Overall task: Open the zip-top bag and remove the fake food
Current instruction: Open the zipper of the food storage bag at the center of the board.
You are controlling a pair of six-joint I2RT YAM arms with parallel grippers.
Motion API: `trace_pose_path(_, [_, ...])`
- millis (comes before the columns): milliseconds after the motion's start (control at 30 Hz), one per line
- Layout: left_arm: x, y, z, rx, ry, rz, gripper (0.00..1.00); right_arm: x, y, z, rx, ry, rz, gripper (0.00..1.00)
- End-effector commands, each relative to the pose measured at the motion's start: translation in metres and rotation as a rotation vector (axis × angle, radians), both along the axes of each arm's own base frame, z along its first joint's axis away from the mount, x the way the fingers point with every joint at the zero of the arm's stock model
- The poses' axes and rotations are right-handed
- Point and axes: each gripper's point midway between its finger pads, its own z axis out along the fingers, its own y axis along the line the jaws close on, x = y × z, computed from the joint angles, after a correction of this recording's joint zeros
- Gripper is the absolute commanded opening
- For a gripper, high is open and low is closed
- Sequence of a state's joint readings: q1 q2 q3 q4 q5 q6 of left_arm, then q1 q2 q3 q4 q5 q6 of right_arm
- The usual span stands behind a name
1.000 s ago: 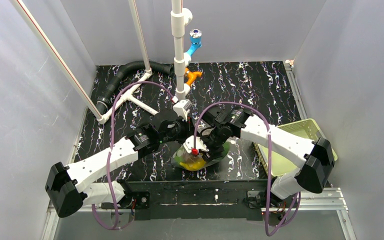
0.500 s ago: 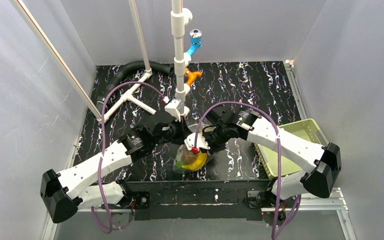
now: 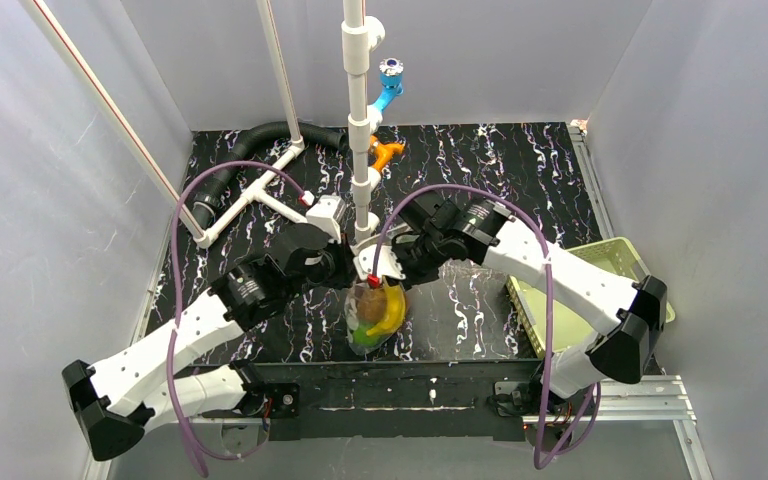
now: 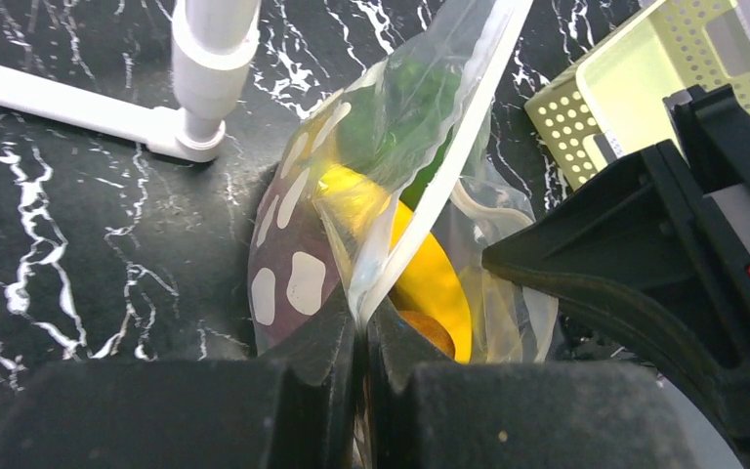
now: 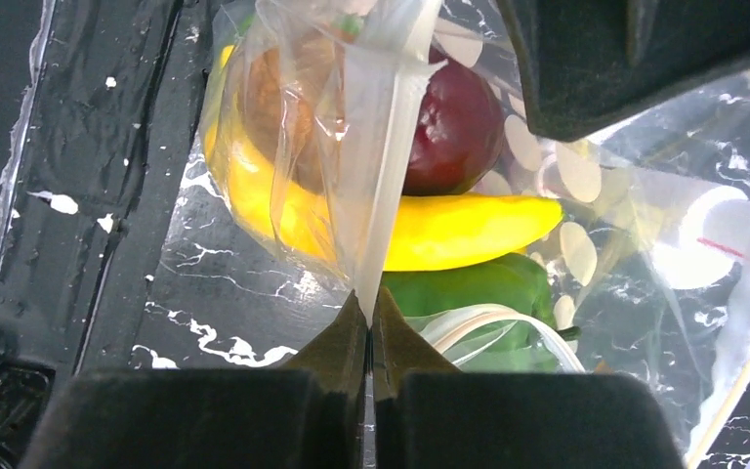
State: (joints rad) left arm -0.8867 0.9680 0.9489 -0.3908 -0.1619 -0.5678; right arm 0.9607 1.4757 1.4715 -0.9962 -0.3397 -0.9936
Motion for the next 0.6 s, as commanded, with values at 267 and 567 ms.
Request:
trace_pose_path(267, [0.009, 0.025, 0.025, 0.113, -0.092, 0.025, 0.0, 0.002, 0.001, -0.012, -0.012, 0.014, -0.03, 0.01])
trace_pose_path(567, [0.008, -0.021, -0.014, 0.025, 0.035, -0.06, 0.0, -0.011, -0.035, -0.057, -0.055, 0.065, -0.094, 0.01])
